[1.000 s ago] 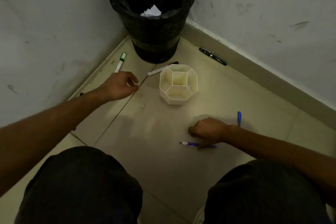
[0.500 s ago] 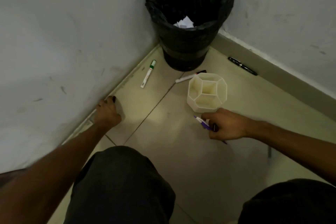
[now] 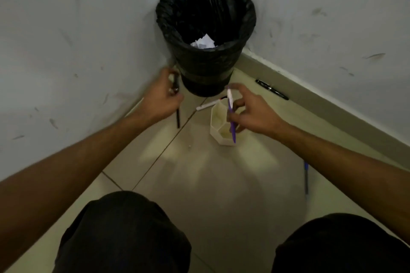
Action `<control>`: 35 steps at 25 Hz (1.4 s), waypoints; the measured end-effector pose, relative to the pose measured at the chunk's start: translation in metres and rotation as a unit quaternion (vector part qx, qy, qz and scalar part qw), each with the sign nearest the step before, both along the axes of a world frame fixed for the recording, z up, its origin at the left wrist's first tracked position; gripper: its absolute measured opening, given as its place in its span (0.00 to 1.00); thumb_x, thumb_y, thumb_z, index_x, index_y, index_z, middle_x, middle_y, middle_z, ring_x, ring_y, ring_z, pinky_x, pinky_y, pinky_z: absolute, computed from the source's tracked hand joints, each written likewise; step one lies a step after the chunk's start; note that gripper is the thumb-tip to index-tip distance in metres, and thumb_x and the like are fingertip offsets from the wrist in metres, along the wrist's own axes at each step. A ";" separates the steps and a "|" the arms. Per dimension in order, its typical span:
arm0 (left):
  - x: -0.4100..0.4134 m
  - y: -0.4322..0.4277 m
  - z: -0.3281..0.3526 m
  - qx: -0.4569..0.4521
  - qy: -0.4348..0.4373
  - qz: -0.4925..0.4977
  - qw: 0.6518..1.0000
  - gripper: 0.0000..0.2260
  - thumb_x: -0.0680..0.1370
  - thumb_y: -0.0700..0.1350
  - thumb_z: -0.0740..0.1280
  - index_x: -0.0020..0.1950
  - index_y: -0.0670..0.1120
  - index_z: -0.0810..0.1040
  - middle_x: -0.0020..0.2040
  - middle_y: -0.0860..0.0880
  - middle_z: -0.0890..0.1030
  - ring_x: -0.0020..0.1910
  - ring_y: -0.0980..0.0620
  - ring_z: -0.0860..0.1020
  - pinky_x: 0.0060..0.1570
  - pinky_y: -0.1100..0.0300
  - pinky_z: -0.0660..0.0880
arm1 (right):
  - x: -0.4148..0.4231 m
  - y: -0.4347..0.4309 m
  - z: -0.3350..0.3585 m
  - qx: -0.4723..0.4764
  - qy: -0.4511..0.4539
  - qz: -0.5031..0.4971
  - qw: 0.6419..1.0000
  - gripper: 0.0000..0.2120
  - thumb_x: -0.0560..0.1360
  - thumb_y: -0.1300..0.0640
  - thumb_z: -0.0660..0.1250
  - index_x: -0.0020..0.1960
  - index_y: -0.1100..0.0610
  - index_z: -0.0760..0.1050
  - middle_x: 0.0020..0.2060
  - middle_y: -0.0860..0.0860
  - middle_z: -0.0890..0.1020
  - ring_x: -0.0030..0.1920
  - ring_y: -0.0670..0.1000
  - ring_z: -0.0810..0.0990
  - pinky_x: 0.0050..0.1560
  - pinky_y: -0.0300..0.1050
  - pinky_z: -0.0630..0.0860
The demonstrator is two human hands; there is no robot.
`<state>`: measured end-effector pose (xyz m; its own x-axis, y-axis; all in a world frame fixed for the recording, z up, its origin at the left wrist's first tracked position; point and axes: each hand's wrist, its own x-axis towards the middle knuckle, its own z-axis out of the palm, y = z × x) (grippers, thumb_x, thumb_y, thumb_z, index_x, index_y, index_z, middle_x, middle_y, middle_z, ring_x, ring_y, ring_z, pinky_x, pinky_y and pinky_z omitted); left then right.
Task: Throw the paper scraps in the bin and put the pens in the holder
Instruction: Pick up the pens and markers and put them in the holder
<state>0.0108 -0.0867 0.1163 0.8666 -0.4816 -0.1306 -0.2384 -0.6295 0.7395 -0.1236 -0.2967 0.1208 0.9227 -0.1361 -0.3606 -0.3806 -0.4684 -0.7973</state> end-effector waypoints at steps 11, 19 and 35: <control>-0.016 -0.049 -0.008 0.032 -0.069 -0.108 0.991 0.09 0.74 0.42 0.72 0.54 0.45 0.81 0.46 0.49 0.84 0.42 0.53 0.82 0.41 0.62 0.79 | 0.043 -0.006 -0.018 -0.046 -0.101 -0.138 0.984 0.08 0.78 0.53 0.69 0.54 0.55 0.78 0.44 0.52 0.85 0.42 0.51 0.86 0.43 0.49 0.85; -0.026 -0.047 -0.024 0.052 -0.057 -0.128 0.989 0.05 0.76 0.44 0.71 0.49 0.45 0.84 0.43 0.53 0.83 0.32 0.64 0.76 0.36 0.71 0.74 | 0.041 -0.001 -0.017 -0.100 -0.164 -0.097 0.977 0.08 0.74 0.54 0.73 0.52 0.54 0.81 0.43 0.48 0.86 0.42 0.42 0.84 0.48 0.41 0.82; -0.039 -0.038 -0.039 0.135 -0.033 -0.284 0.949 0.13 0.70 0.38 0.75 0.54 0.44 0.84 0.46 0.50 0.85 0.40 0.58 0.81 0.42 0.72 0.75 | 0.029 0.007 -0.053 -0.269 -0.064 0.130 0.952 0.14 0.73 0.53 0.74 0.58 0.54 0.82 0.53 0.51 0.84 0.49 0.49 0.81 0.46 0.38 0.74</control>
<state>-0.0284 -0.1243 0.0773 0.4875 -0.8304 -0.2698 -0.6370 -0.5495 0.5406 -0.0947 -0.2901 0.0679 0.9821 -0.0307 -0.1856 -0.1123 -0.8872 -0.4475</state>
